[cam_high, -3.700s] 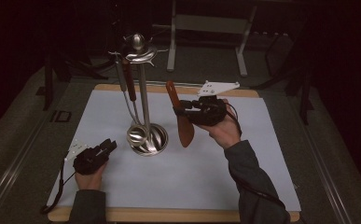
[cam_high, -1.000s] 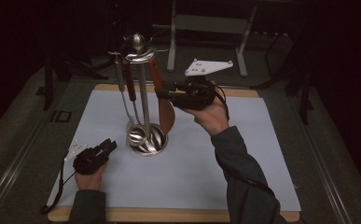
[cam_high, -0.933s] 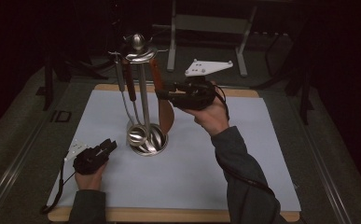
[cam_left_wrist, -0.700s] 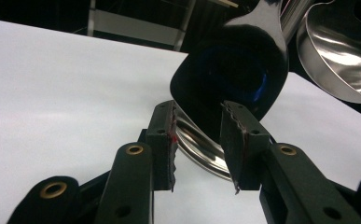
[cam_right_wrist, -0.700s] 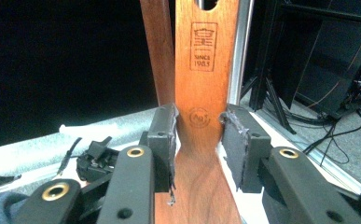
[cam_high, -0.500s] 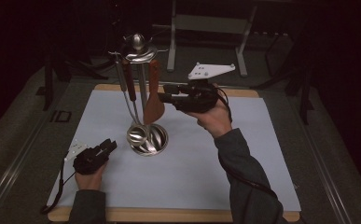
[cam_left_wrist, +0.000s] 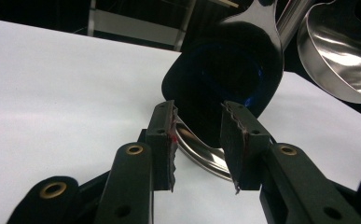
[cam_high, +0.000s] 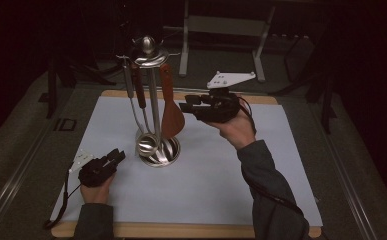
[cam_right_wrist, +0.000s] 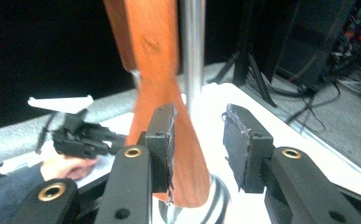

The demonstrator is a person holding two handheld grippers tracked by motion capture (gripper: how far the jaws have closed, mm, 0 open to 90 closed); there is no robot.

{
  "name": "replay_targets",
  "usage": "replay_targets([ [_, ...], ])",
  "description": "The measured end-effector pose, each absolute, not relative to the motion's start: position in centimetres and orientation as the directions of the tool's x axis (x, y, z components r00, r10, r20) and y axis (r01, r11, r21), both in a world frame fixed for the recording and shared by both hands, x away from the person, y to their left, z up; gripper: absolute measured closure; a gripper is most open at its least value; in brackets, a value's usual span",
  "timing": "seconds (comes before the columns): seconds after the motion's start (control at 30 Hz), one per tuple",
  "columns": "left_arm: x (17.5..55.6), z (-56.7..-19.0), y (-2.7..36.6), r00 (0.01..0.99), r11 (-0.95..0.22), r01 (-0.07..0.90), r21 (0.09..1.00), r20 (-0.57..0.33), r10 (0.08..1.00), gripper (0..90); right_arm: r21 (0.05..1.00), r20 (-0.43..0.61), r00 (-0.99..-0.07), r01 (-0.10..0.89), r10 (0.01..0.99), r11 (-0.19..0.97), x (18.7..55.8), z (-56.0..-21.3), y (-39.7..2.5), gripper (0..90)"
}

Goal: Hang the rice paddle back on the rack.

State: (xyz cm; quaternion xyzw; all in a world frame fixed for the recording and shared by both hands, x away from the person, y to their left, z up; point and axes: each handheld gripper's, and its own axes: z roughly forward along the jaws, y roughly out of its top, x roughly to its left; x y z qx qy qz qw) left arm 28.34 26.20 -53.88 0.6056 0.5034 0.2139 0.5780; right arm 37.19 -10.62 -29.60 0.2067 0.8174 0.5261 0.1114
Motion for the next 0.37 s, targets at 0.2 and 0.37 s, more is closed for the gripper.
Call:
replay_targets([
  [0.2, 28.4, -53.9, 26.2, 0.399, 0.176, 0.365, 0.914, -0.324, 0.858, 65.6, 0.868, 0.017, -0.866, 0.26, 0.499, 0.422, 37.7, -31.1, -11.1, 63.6],
  [0.37, 28.4, -53.9, 26.2, 0.394, 0.177, 0.37, 0.912, -0.327, 0.859, 65.6, 0.825, 0.011, -0.843, 0.312, 0.538, 0.471, 38.2, -33.0, -12.0, 63.1],
])
